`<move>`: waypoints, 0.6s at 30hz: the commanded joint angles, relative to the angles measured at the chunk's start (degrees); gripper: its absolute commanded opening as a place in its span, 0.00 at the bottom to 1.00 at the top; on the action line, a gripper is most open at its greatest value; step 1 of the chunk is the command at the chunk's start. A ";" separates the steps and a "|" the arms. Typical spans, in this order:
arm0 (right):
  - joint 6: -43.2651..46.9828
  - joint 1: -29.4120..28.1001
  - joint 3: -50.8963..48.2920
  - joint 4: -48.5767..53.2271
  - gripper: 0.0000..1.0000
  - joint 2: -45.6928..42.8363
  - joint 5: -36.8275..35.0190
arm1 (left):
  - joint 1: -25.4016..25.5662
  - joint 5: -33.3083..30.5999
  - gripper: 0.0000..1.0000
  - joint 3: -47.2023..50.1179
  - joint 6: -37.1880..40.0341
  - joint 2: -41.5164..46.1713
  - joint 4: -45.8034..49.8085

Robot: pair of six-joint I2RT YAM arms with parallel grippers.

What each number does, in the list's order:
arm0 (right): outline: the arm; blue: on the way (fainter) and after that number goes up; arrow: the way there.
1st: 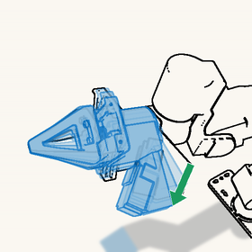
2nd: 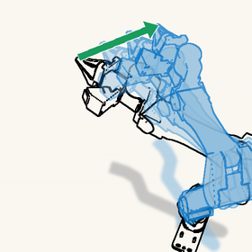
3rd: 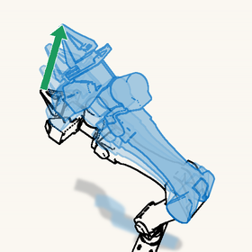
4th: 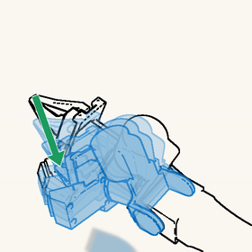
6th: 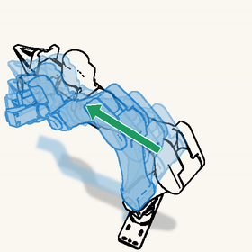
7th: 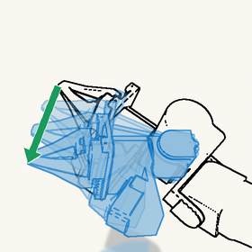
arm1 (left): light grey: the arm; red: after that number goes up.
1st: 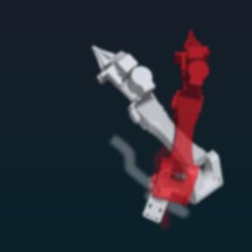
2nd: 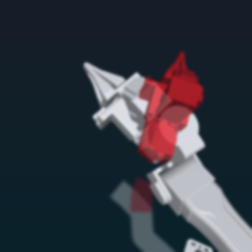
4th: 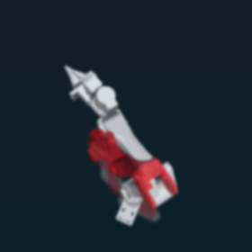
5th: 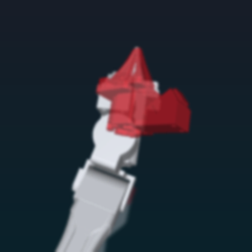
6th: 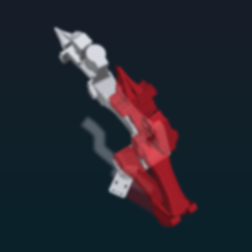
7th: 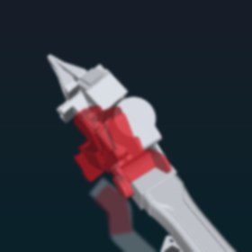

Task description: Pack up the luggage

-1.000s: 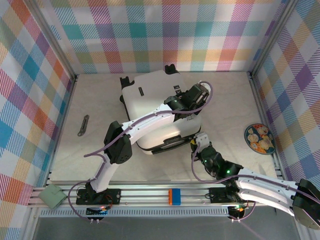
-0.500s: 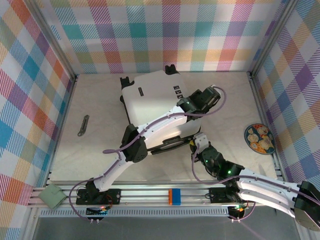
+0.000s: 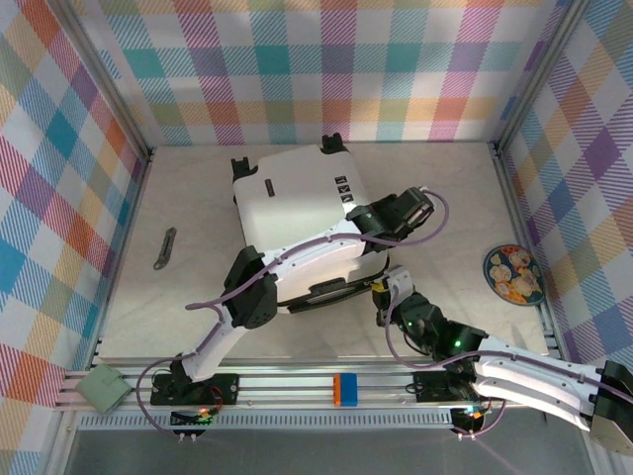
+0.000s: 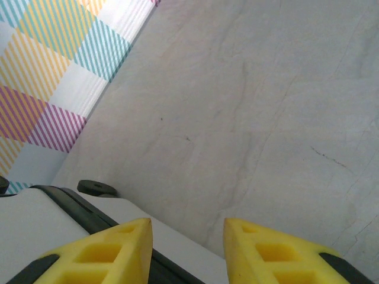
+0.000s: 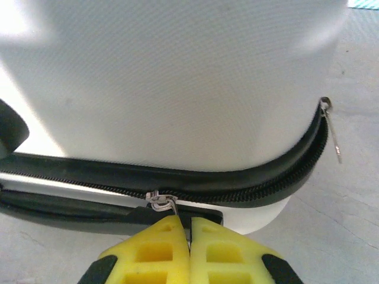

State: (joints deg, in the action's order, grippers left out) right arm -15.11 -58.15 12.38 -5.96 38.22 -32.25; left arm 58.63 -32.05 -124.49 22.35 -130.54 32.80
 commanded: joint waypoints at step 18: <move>4.99 2.58 -1.72 -9.11 0.00 2.41 0.36 | -6.77 -1.75 0.30 9.94 -1.89 0.31 9.05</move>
State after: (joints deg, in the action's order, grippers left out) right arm -13.08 -57.19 11.68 -11.55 42.76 -31.90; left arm 56.05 -30.26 -116.51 18.87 -125.64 24.34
